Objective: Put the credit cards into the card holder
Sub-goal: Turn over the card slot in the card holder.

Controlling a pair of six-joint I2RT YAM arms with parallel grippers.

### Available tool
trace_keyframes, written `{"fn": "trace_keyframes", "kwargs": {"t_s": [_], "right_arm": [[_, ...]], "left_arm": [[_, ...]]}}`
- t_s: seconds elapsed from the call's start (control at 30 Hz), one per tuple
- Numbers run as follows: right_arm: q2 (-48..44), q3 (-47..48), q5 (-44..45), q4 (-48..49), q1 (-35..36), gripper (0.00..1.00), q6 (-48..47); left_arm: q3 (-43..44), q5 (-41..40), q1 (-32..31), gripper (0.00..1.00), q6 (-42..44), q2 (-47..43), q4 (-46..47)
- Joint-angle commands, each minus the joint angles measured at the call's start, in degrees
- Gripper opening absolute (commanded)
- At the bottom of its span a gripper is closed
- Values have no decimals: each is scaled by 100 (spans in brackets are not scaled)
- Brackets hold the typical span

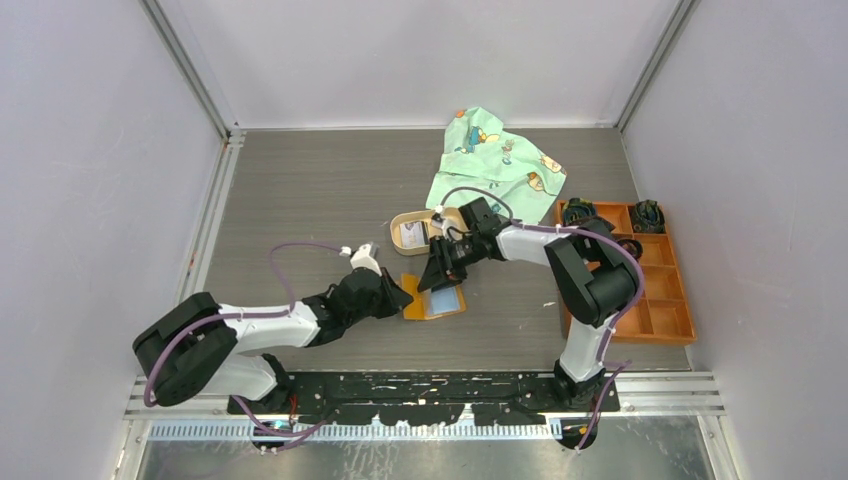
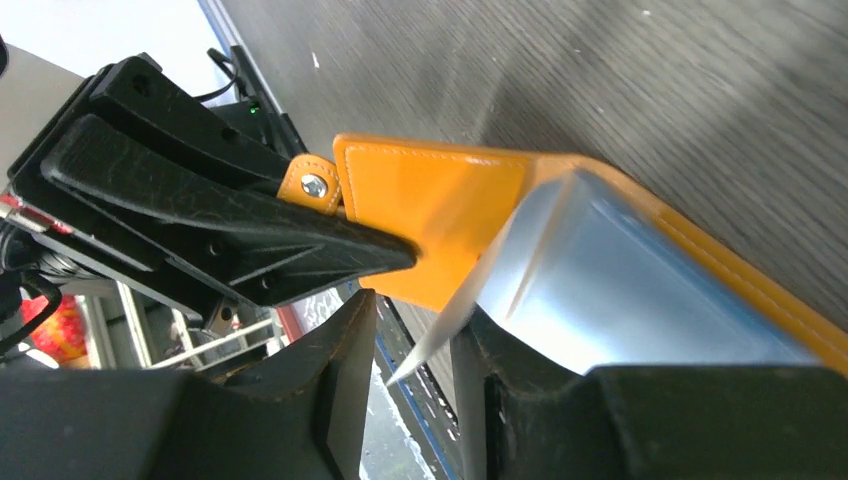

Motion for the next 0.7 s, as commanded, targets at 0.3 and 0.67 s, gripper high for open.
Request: {"fn": "trace_keyframes", "kwargs": {"t_s": [0.3, 0.67], "right_arm": [[703, 303, -967, 1376, 248, 54, 1038], [903, 250, -1184, 2310, 240, 50, 1877]], "left_arm": [[-259, 233, 128, 42, 117, -191, 841], [-763, 467, 196, 64, 307, -858, 1089]]}}
